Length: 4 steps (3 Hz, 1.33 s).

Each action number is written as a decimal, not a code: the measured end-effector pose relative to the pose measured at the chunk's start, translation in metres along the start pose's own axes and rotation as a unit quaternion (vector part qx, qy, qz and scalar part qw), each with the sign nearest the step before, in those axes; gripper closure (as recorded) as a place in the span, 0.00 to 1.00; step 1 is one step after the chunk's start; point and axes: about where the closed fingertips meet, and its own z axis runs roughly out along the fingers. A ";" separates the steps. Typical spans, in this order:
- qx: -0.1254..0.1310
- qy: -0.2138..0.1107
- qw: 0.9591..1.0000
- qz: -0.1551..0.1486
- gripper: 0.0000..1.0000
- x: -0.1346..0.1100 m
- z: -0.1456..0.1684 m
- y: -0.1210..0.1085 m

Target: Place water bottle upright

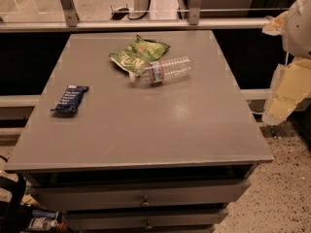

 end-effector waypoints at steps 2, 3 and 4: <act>0.005 -0.020 0.999 -0.028 0.00 -0.010 -0.004 -0.022; 0.003 -0.062 0.994 -0.085 0.00 -0.054 0.001 -0.069; -0.005 -0.087 0.989 -0.115 0.00 -0.088 0.013 -0.092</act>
Offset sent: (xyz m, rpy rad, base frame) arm 0.0447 0.0032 0.0288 0.0360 -0.0564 0.1257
